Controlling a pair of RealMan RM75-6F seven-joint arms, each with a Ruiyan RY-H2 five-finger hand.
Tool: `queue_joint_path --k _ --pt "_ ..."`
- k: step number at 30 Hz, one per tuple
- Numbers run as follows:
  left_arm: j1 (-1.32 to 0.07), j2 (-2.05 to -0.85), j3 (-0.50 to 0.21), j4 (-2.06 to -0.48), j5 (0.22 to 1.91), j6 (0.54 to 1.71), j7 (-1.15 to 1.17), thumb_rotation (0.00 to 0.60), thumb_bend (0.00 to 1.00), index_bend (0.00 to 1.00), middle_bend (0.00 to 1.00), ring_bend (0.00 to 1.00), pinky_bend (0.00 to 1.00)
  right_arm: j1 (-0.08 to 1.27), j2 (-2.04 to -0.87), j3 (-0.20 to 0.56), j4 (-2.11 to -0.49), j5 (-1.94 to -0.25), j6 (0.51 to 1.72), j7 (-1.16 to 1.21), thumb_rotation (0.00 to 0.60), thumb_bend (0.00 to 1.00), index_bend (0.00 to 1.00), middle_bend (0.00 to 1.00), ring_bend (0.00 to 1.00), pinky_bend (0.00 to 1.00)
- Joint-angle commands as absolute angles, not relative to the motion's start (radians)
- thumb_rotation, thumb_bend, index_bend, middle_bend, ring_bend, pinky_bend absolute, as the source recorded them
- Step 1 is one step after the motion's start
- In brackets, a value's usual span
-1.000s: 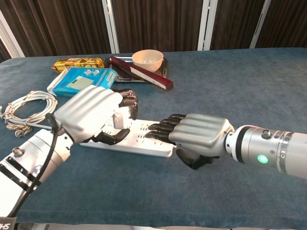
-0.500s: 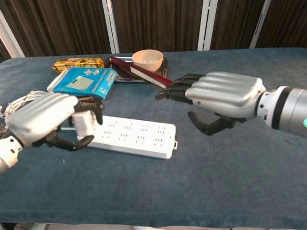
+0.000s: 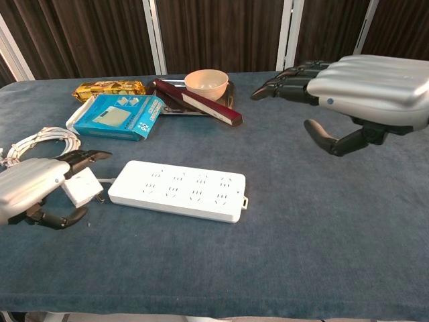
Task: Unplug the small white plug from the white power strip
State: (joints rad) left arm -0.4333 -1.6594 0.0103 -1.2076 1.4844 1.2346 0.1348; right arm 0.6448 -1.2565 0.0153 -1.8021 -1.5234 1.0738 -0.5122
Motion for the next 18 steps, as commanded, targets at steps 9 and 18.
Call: queue_joint_path --k 9,18 --pt "-0.314 -1.369 0.079 -1.458 1.548 1.403 0.188 0.6 0.42 0.0 0.0 0.0 0.1 0.446 -1.06 -0.073 -1.964 -1.405 1.243 -0.664 0.6 0.53 0.0 0.02 0.0 0.0" --pt "-0.151 -1.168 0.172 -1.571 1.542 1.523 0.105 0.6 0.47 0.0 0.0 0.0 0.07 0.134 -1.119 -0.131 -1.621 -1.412 1.547 -0.238 0.6 0.36 0.0 0.0 0.0 0.0"
